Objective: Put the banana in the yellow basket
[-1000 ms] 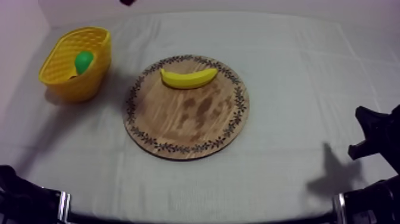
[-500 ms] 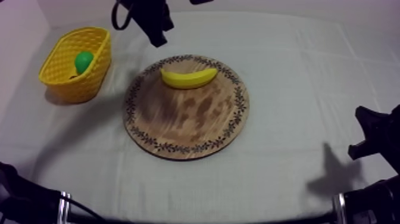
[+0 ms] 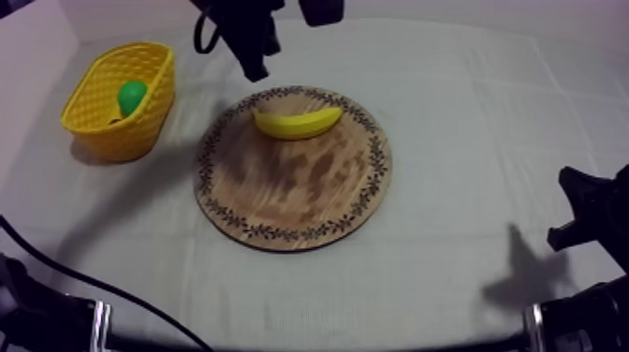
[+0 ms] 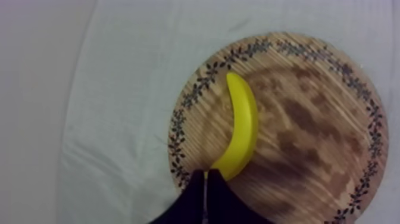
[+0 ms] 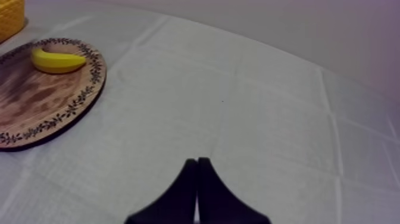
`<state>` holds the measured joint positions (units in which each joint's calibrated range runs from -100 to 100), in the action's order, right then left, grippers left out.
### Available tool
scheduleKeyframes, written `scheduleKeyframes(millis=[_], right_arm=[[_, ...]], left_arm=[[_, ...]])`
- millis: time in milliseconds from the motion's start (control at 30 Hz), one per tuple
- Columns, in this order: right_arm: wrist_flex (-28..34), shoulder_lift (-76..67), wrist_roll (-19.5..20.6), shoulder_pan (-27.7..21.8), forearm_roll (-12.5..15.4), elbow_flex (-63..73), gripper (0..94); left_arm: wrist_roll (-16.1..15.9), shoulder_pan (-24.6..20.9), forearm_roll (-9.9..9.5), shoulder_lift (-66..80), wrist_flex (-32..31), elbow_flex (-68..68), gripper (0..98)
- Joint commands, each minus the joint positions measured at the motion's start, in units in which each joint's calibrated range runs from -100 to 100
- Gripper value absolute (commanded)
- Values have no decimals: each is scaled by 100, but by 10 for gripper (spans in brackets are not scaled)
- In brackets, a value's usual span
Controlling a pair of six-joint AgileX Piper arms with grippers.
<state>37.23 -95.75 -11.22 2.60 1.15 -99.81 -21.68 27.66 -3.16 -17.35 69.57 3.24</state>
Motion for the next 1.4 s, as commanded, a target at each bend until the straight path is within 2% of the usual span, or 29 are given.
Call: scheduleKeyframes(millis=[0, 33, 200, 300, 567, 1067, 1367], right_arm=[[3, 0, 1, 0, 0, 3, 3], [3, 0, 1, 0, 0, 3, 3], [3, 0, 1, 0, 0, 3, 3], [3, 0, 1, 0, 0, 3, 3], [3, 0, 1, 0, 0, 3, 3], [3, 0, 1, 0, 0, 3, 3], [3, 0, 1, 0, 0, 3, 3]], left_arm=[[-120, -16, 10, -9, -4, 5, 8], [-155, -21, 6, -17, 5, 16, 38], [-109, -36, -99, -42, 95, 78, 460], [-240, -37, -159, -49, 312, 89, 582], [-471, -38, -279, -62, 583, -27, 565], [-639, -48, -620, -336, 585, -420, 640], [-643, 58, -522, -713, 338, -558, 621]])
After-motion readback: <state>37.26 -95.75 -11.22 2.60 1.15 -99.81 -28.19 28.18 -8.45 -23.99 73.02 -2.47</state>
